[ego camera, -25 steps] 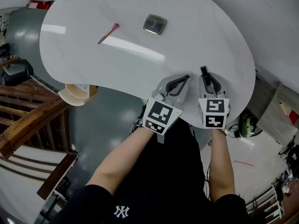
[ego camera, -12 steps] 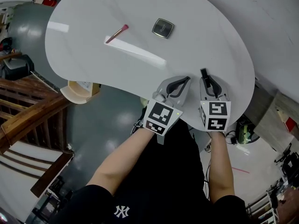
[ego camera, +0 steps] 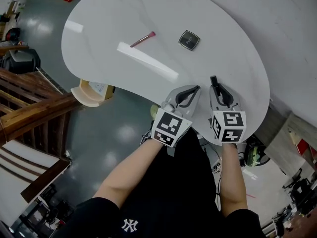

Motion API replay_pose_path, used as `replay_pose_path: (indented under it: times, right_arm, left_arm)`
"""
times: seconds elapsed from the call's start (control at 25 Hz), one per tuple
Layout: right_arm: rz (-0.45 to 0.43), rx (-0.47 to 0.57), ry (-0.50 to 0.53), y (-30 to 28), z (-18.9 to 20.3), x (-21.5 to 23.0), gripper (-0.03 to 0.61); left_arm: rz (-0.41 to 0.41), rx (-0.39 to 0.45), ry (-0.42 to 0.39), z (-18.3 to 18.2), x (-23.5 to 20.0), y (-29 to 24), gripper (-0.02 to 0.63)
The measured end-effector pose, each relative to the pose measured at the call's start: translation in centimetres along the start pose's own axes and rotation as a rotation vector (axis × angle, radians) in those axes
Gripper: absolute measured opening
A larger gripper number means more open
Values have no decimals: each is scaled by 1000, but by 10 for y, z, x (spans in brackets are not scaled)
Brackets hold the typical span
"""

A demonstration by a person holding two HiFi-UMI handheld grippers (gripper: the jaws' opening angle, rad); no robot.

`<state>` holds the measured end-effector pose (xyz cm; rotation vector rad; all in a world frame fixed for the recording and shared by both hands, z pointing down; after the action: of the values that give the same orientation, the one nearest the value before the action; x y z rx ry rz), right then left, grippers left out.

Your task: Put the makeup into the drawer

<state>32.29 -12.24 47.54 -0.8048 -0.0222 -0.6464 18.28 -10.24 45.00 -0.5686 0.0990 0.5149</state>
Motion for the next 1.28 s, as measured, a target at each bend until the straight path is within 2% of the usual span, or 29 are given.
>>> replay_pose_path:
  times: [0.32,0.8,1.28]
  right_arm:
    - [-76,56,53,-2,-34,-37,104]
    - [-180,103,114,-6,-65,-79,104]
    - [-338,115,237,-31,-103,-143,104]
  left_arm:
    - [-70,52,22,-13,-20,33,11]
    - [-182,117,62,-23,-42,77,11]
    - [-357,190,125,-28,-82,132,10]
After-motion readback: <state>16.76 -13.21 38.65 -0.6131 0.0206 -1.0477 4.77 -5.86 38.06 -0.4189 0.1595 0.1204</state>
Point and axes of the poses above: the fingertips, and each gripper's own axes: y backward along the fingers, x to its right, z out of its underside, the point moved 8 cm from there along y, backward along the fingers, and after that the axes turned 8 degrees about -z, right-handed, at the moved point
